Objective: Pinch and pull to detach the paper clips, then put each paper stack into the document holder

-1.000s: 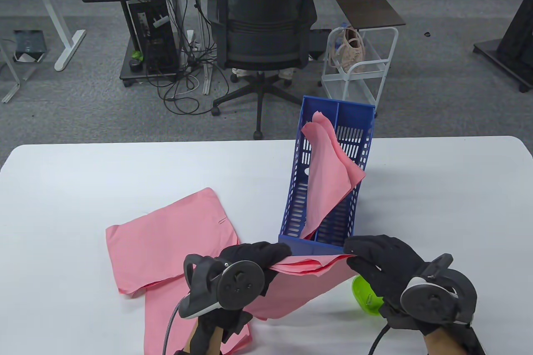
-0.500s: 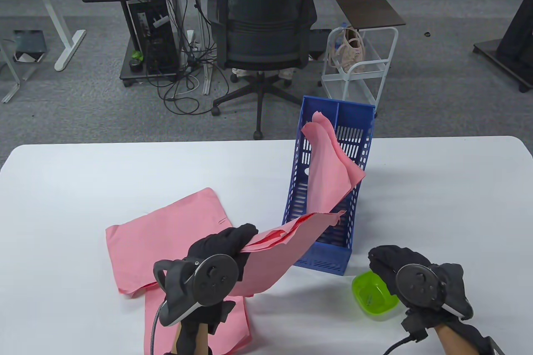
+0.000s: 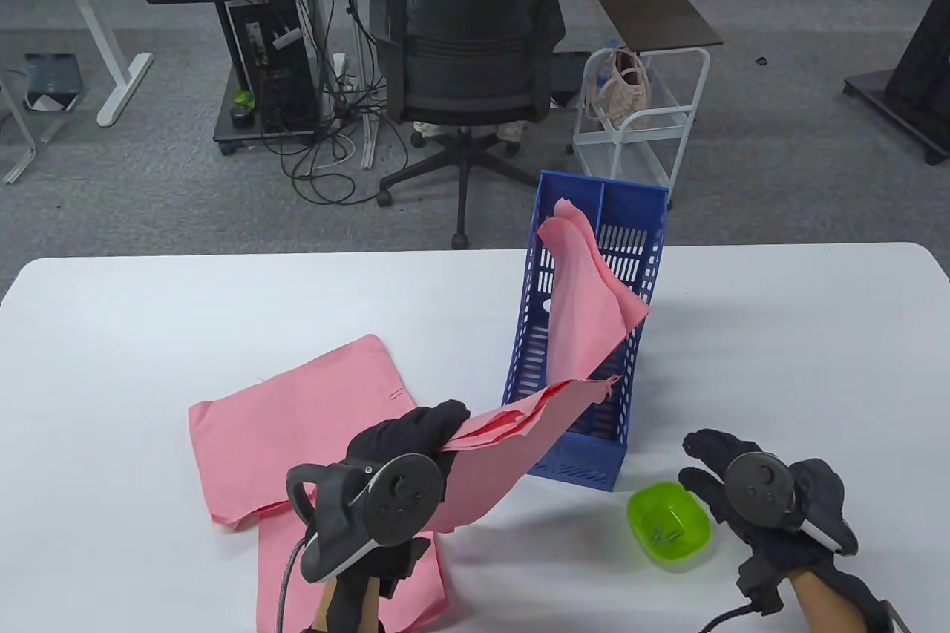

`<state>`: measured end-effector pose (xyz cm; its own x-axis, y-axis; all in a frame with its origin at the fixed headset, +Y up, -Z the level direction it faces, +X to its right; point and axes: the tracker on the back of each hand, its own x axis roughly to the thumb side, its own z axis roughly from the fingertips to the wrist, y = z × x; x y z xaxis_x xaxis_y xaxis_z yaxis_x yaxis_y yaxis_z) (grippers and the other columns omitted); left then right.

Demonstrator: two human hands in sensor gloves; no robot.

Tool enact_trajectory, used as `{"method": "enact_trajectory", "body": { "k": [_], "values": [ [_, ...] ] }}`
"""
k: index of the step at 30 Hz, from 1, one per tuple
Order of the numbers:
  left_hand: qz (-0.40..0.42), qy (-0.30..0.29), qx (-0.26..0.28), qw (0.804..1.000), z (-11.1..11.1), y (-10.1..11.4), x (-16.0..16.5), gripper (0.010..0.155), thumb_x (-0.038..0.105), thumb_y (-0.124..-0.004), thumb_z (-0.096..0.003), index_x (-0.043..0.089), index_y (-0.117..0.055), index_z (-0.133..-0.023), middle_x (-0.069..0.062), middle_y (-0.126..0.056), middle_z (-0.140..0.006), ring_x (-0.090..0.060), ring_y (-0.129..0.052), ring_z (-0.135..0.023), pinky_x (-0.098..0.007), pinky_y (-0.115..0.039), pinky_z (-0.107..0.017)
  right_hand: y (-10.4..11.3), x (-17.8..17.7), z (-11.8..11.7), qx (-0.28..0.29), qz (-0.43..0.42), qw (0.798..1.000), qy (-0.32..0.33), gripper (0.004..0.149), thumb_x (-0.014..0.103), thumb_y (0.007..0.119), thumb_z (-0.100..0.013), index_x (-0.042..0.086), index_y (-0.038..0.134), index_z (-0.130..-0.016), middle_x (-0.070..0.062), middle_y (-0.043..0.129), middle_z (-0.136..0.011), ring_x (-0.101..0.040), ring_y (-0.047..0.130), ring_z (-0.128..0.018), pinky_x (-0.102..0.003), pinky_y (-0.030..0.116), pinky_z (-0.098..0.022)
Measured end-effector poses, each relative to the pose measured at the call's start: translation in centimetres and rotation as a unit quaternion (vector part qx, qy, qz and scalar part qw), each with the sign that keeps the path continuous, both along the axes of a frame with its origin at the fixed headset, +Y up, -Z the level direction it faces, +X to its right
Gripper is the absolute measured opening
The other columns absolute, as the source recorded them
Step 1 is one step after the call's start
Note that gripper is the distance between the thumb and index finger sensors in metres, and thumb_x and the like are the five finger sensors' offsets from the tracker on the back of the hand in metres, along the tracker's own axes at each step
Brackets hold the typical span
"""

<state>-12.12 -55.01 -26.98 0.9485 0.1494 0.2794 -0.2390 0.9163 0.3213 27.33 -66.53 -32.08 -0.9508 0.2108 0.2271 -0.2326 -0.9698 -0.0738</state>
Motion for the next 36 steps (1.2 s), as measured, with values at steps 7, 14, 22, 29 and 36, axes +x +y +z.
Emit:
{"method": "enact_trajectory", "body": {
  "k": [7,14,22,29,36],
  "values": [
    [-0.046,0.062,0.026,0.997,0.3,4.1,1.2,0.041,0.038,-0.072,-0.0540,0.029,-0.085,-0.091,0.000,-0.102,-0.077,-0.017,-0.108,-0.059,-0.041,-0.088,-0.055,2.4,1.7,-0.9,0.043,-0.001,0.999,-0.020,0.060,0.042,0.070,-0.057,0.012,0.062,-0.108,-0.025,0.065,-0.111,-0.048,0.073,-0.096,-0.058,0.061,-0.072],
    [-0.018,0.141,0.123,0.982,-0.3,7.4,4.7,0.043,0.035,-0.069,-0.0578,0.021,-0.079,-0.098,-0.005,-0.098,-0.083,-0.016,-0.108,-0.059,-0.033,-0.091,-0.049,2.8,3.0,-0.9,0.058,-0.023,0.998,-0.022,0.063,0.044,0.069,-0.057,0.011,0.059,-0.110,-0.026,0.062,-0.113,-0.049,0.070,-0.097,-0.059,0.059,-0.073],
    [0.118,0.138,0.186,0.966,-3.3,4.3,9.3,0.050,0.029,-0.062,-0.0605,0.017,-0.060,-0.109,-0.009,-0.083,-0.098,-0.018,-0.103,-0.073,-0.030,-0.093,-0.051,3.9,4.0,0.0,0.094,-0.055,0.994,-0.024,0.063,0.044,0.068,-0.057,0.011,0.058,-0.110,-0.026,0.062,-0.113,-0.049,0.070,-0.098,-0.060,0.059,-0.073],
    [0.208,0.087,0.097,0.969,-8.0,-1.6,10.7,0.054,0.028,-0.052,-0.0620,0.018,-0.037,-0.113,-0.006,-0.064,-0.110,-0.017,-0.091,-0.090,-0.028,-0.088,-0.064,4.3,4.2,0.3,0.112,-0.058,0.992,-0.026,0.064,0.044,0.068,-0.057,0.011,0.057,-0.111,-0.026,0.060,-0.114,-0.050,0.069,-0.099,-0.060,0.058,-0.073],
    [0.223,0.079,0.005,0.972,-11.5,-7.9,12.0,0.055,0.027,-0.049,-0.0626,0.017,-0.030,-0.113,-0.005,-0.057,-0.112,-0.015,-0.086,-0.096,-0.025,-0.085,-0.069,4.2,4.1,0.3,0.113,-0.054,0.992,-0.025,0.065,0.045,0.068,-0.057,0.011,0.057,-0.111,-0.026,0.060,-0.114,-0.050,0.068,-0.099,-0.060,0.058,-0.073]
  ]
}}
